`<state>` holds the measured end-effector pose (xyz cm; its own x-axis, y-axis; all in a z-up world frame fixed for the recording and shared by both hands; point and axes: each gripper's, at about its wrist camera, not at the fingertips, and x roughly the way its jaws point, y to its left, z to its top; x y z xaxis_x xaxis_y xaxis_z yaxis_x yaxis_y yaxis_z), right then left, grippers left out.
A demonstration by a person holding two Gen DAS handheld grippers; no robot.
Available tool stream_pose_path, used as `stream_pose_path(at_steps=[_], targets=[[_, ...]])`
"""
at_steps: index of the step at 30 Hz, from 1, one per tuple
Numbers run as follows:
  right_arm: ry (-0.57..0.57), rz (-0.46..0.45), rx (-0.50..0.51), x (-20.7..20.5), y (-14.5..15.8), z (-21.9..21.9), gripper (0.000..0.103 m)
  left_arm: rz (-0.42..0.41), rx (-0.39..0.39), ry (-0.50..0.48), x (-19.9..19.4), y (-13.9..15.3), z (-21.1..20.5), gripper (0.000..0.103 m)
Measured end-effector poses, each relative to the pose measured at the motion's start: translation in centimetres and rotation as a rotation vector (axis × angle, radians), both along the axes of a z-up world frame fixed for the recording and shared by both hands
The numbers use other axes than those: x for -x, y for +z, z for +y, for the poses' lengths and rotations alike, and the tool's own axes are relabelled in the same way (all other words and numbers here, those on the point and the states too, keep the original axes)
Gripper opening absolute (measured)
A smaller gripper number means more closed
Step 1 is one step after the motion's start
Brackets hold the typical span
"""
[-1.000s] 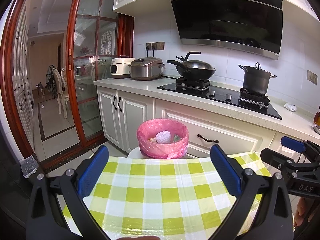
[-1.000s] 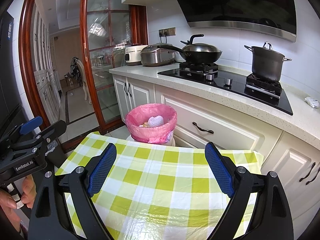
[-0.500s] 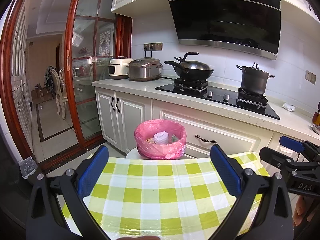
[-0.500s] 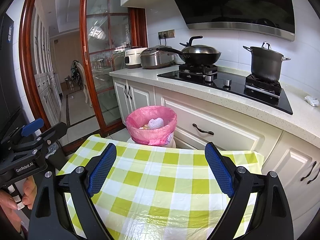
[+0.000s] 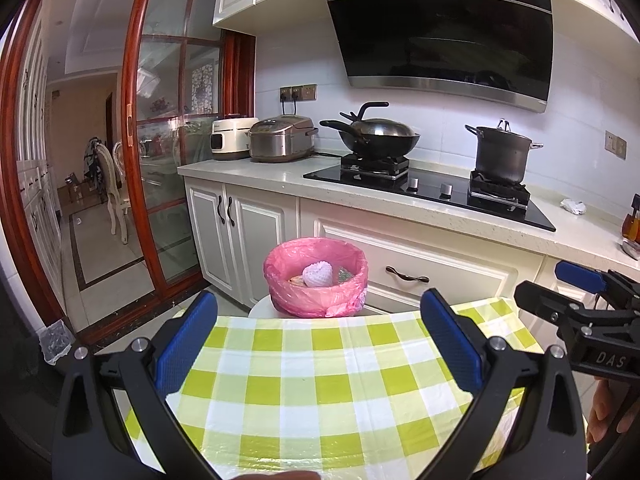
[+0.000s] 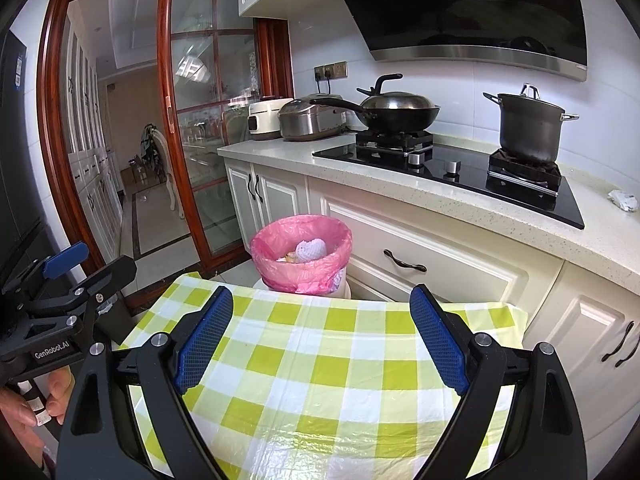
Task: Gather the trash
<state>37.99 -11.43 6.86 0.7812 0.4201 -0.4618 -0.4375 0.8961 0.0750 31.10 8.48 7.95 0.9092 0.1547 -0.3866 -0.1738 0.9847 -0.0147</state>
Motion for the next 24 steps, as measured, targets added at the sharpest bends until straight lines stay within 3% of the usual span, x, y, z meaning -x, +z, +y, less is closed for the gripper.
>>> stream_pose_path(at_steps=[24], targets=[[-0.002, -0.001, 0.000, -0.33, 0.05, -0.04, 0.085, -0.002, 0.004, -0.024, 0.19, -0.14, 0.26, 0.098]])
